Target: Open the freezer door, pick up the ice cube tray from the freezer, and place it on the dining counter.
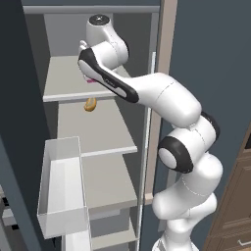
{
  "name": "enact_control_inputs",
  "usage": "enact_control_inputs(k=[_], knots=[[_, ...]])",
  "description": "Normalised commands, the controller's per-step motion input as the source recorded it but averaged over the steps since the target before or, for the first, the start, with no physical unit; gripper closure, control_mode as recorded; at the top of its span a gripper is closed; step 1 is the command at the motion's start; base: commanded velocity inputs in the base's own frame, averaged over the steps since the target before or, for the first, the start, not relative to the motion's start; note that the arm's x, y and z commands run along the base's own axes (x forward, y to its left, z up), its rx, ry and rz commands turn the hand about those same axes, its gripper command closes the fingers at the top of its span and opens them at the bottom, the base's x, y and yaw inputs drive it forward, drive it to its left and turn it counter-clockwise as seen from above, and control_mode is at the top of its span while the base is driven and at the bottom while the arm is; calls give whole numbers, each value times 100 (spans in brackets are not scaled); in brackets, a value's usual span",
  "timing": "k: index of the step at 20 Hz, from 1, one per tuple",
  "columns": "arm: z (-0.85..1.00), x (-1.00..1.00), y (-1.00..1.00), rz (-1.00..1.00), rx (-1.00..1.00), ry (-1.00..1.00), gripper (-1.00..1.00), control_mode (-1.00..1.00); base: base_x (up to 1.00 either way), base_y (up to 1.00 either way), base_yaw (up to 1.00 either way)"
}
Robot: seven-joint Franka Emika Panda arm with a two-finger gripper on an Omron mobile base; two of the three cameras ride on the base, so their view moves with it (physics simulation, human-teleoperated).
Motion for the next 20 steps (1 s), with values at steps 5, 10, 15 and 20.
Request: enact_control_inputs(k=[5, 10, 15, 20], knots=[[-24, 17, 0, -8, 0, 0, 100, -100, 0, 0, 0], [-1, -2, 0, -4, 0, -3, 100, -100, 0, 0, 0], [0, -42, 0, -1, 0, -3, 100, -100, 0, 0, 0], [0, -74, 0, 0, 0, -3, 100, -100, 0, 0, 0]])
